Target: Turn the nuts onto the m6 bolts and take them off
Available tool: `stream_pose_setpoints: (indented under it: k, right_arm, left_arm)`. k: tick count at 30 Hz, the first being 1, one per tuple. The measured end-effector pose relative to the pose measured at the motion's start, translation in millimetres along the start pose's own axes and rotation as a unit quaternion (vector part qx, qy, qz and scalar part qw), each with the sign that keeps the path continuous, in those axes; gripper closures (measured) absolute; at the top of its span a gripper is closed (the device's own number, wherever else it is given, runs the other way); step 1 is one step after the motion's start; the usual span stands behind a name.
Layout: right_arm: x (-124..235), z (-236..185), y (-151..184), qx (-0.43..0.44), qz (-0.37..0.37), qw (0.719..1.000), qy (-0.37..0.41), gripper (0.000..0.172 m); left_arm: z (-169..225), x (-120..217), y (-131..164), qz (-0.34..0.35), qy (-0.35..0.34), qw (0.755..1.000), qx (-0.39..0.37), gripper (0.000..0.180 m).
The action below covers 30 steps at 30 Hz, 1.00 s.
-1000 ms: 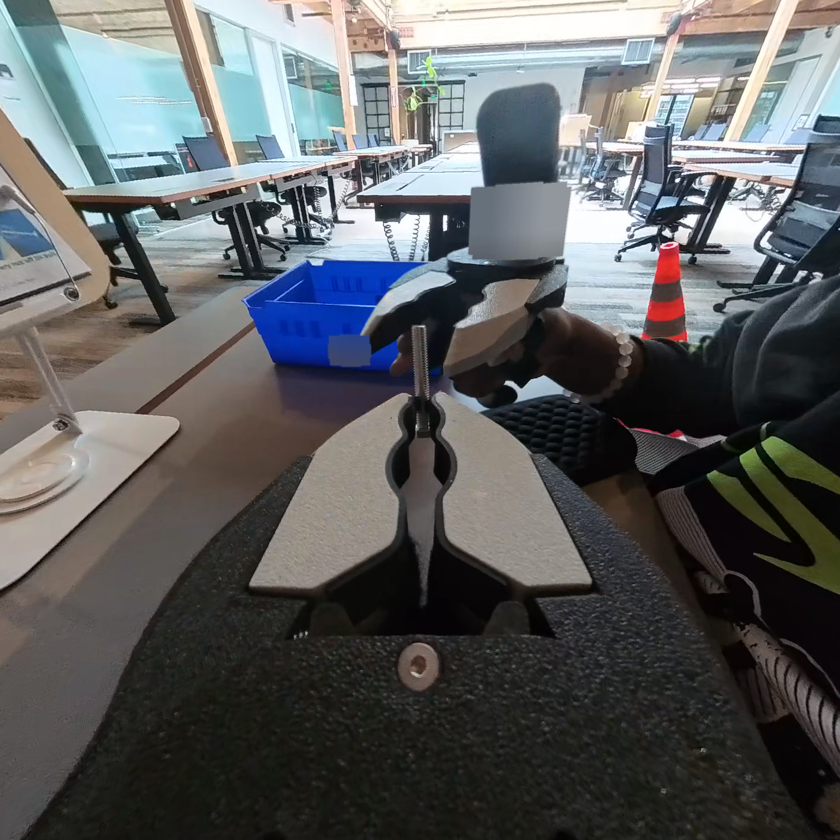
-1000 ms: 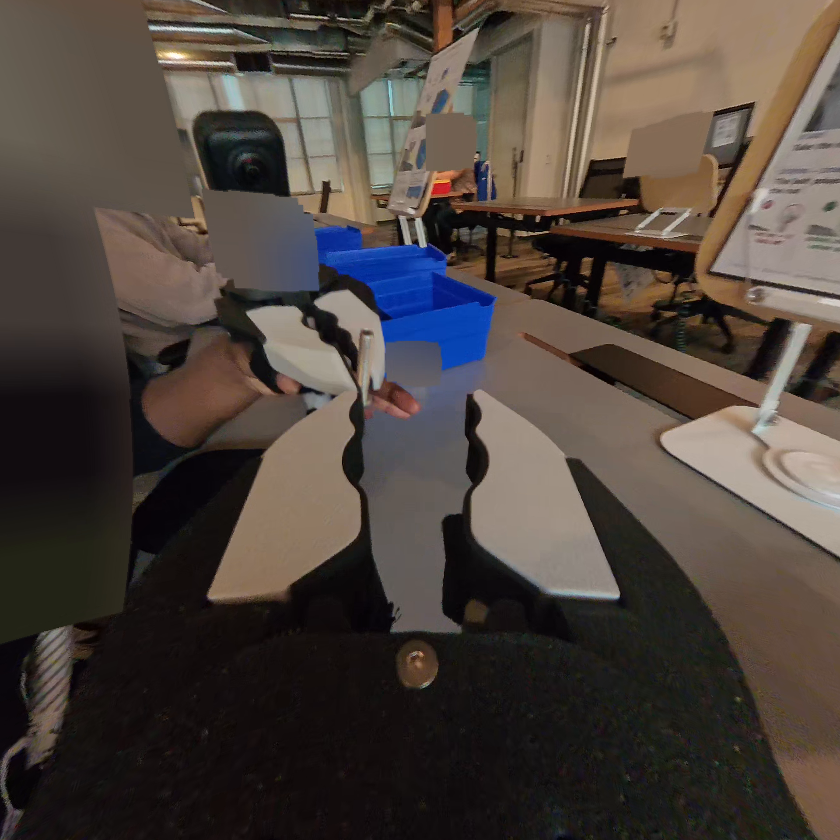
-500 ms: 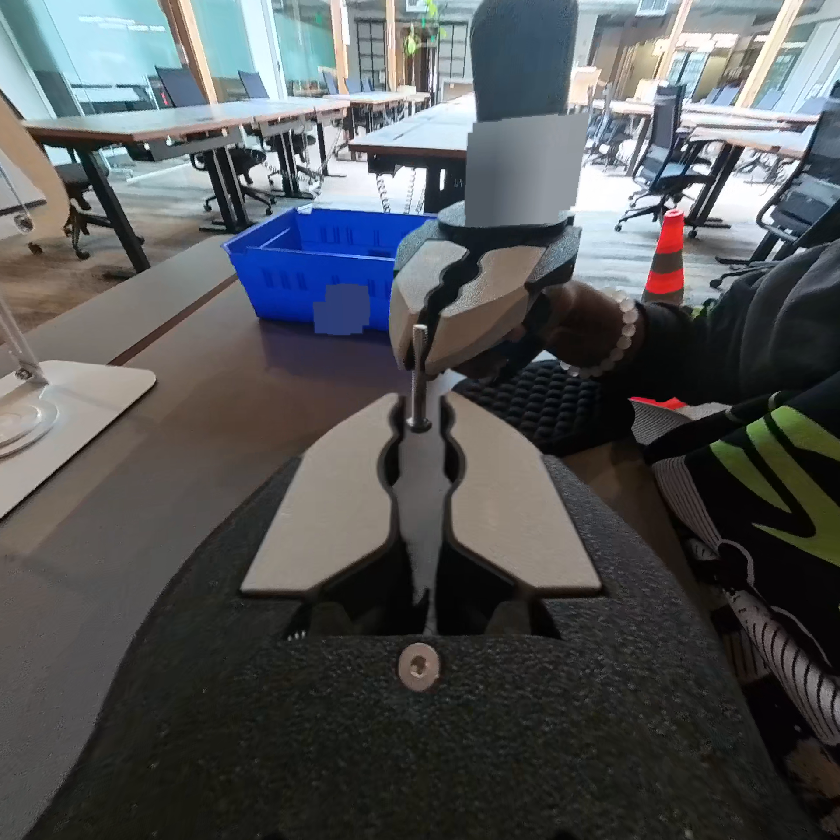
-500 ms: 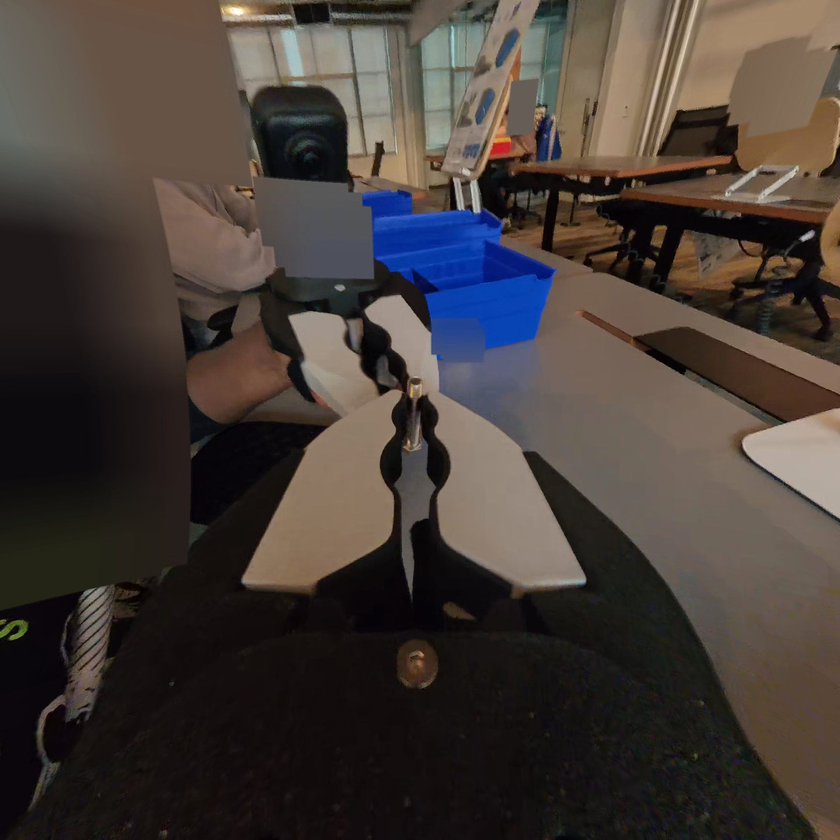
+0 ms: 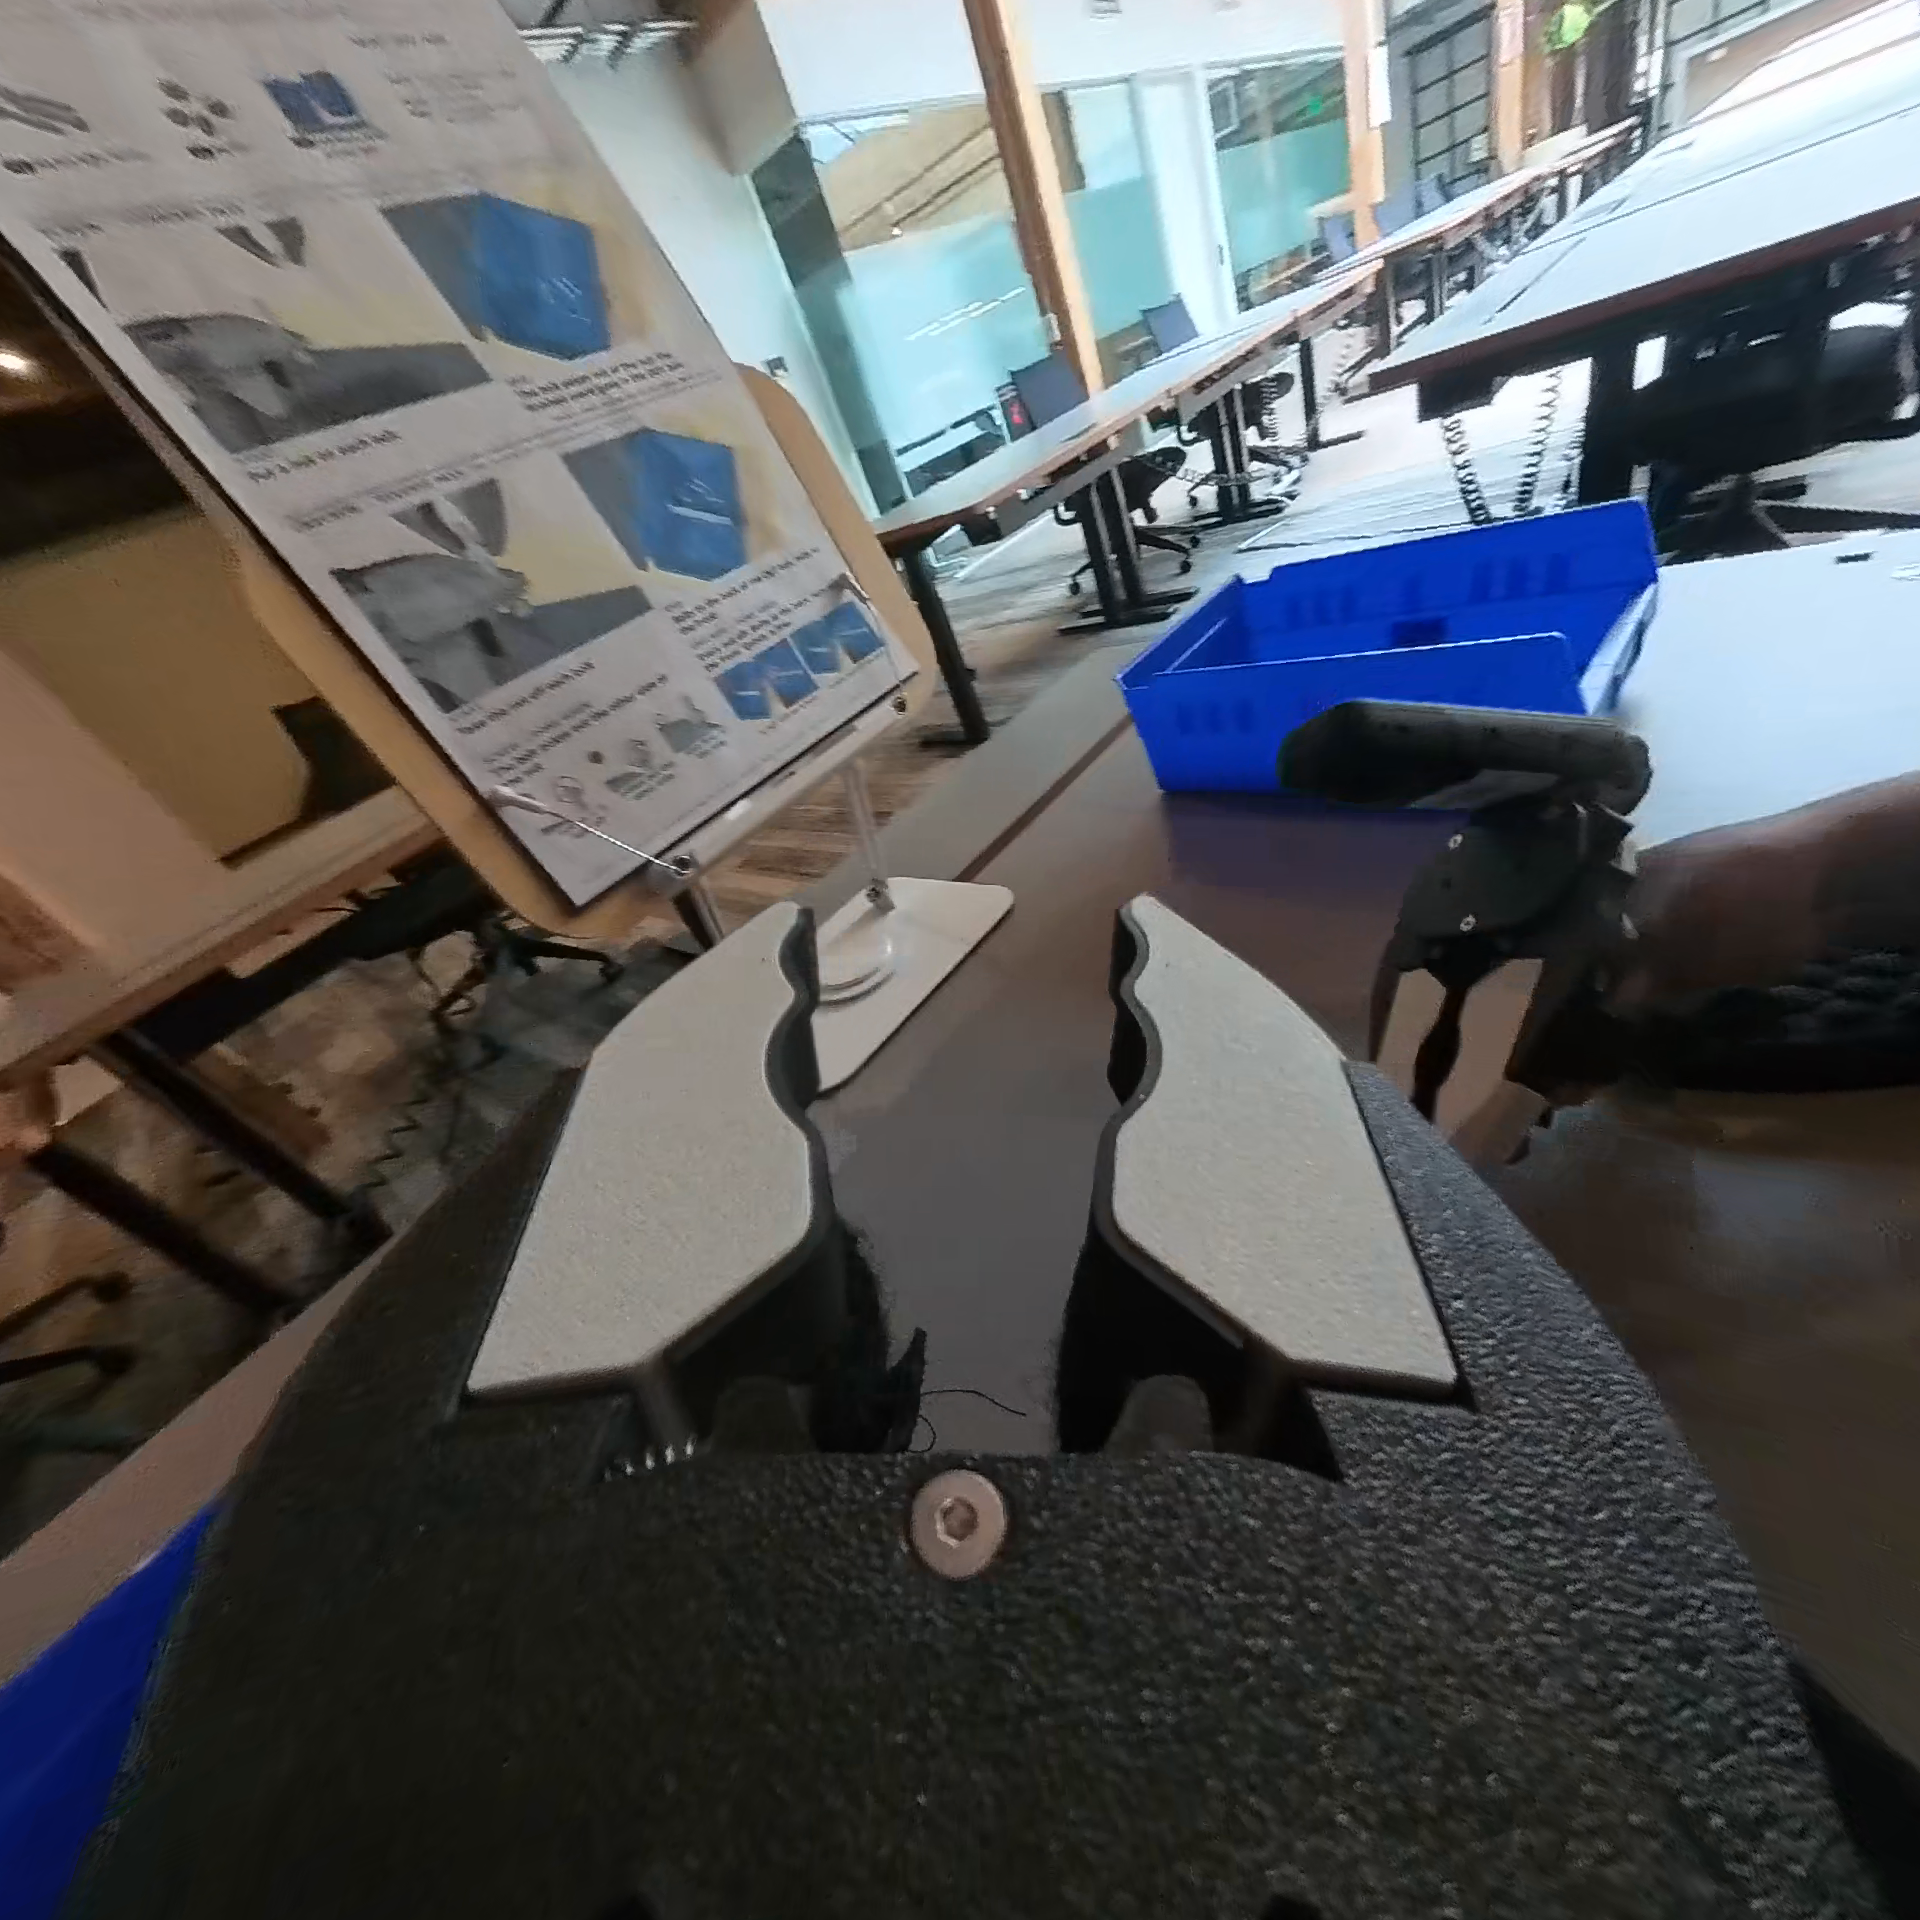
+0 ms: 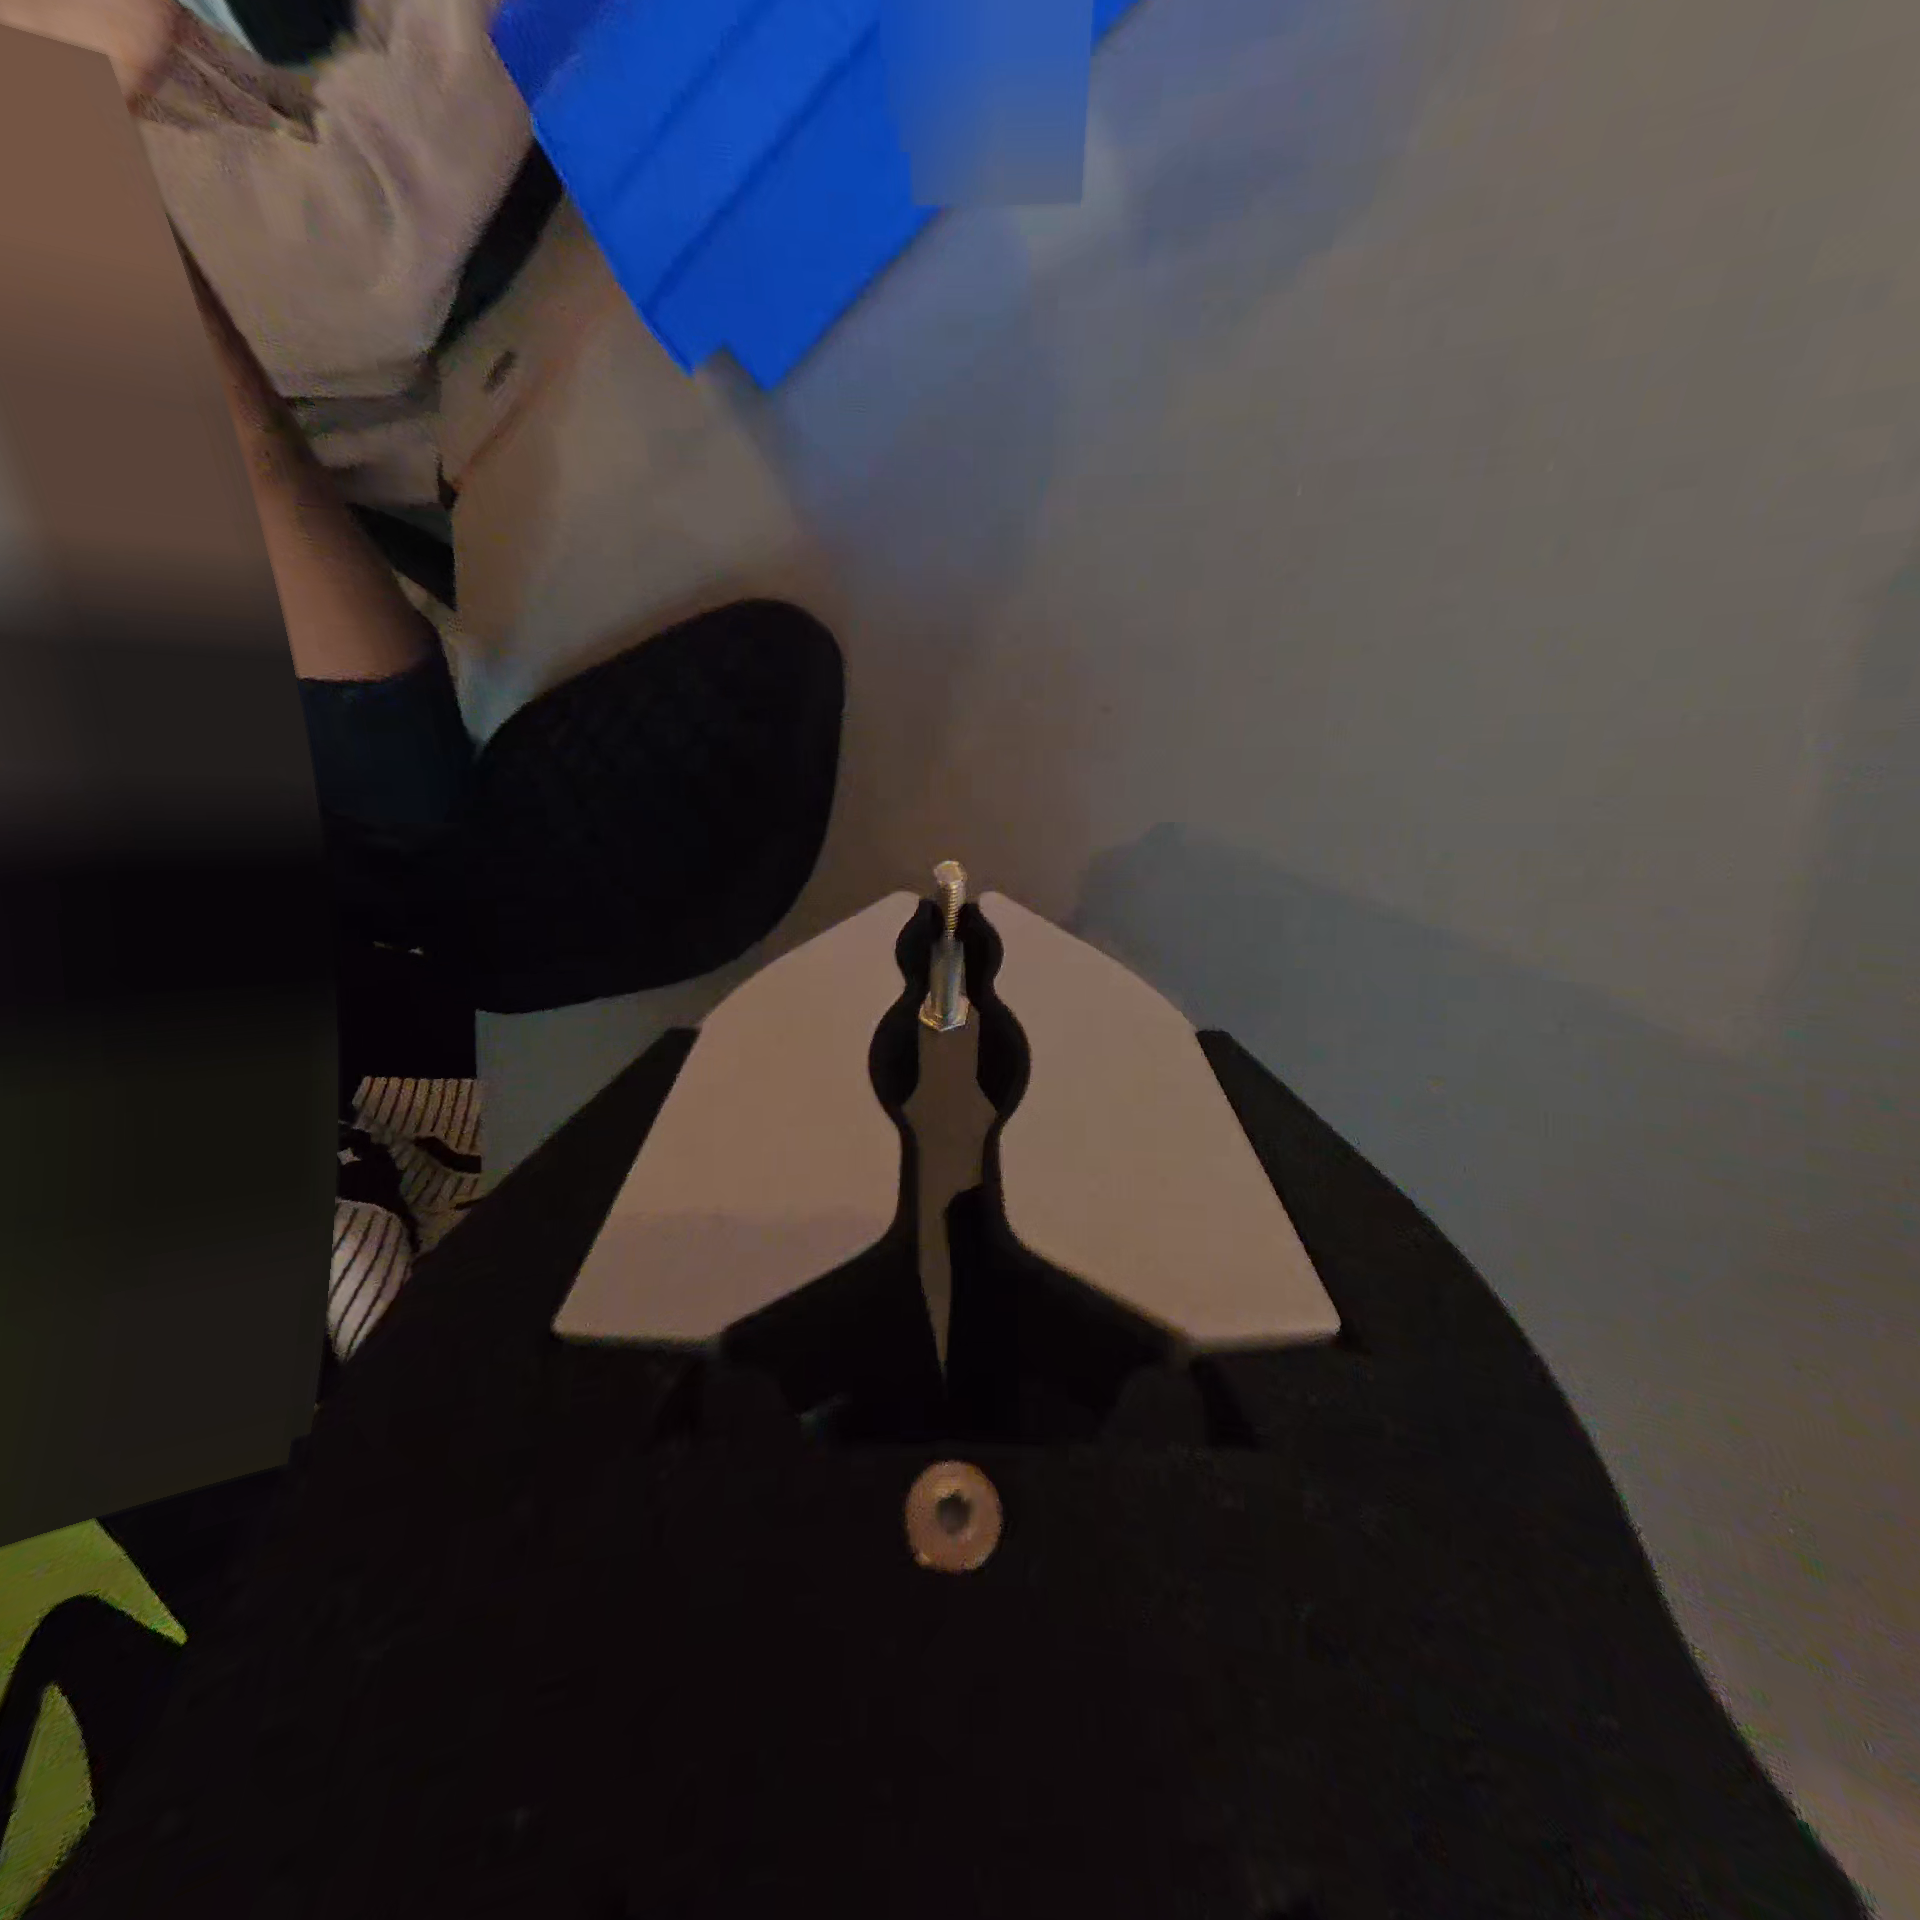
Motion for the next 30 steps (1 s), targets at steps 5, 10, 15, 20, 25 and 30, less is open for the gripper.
stream_pose_setpoints:
  k: [5,10,15,20,25,30]
  right_arm:
    - [-4.2,7.6,6.4,-0.011,-0.023,1.000,0.015,0.167]
    - [-3.4,16.2,5.1,-0.022,-0.021,0.999,0.037,0.165]
    - [-5.8,20.6,5.3,-0.029,-0.019,0.998,0.054,0.162]
    - [-6.3,22.3,5.2,-0.021,-0.017,0.997,0.069,0.162]
    - [-0.9,17.6,-3.1,-0.005,0.011,0.998,0.063,0.159]
    - [15.3,8.7,-19.5,0.035,0.054,0.996,0.060,0.148]
  left_arm:
    - [-0.3,0.3,-0.3,-0.006,-0.013,1.000,-0.022,0.126]
    - [-1.4,0.5,-0.5,-0.003,-0.019,1.000,-0.022,0.126]
    - [-2.1,1.4,-1.9,0.002,-0.020,1.000,-0.018,0.126]
    - [-1.8,3.4,-4.4,0.005,-0.020,0.999,-0.024,0.126]
    - [-5.6,11.6,-6.8,-0.010,-0.031,0.999,-0.030,0.126]
    - [-15.1,32.4,-8.0,-0.040,-0.048,0.997,-0.034,0.125]
Point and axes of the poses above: each gripper's, where its closed fingertips meet, x back along the fingers, y out of its underside, z = x × y across the jaws, the point moved 7 cm from there along x, back along the fingers, and after that the axes turned 14 degrees about z, right-handed, at the moved point
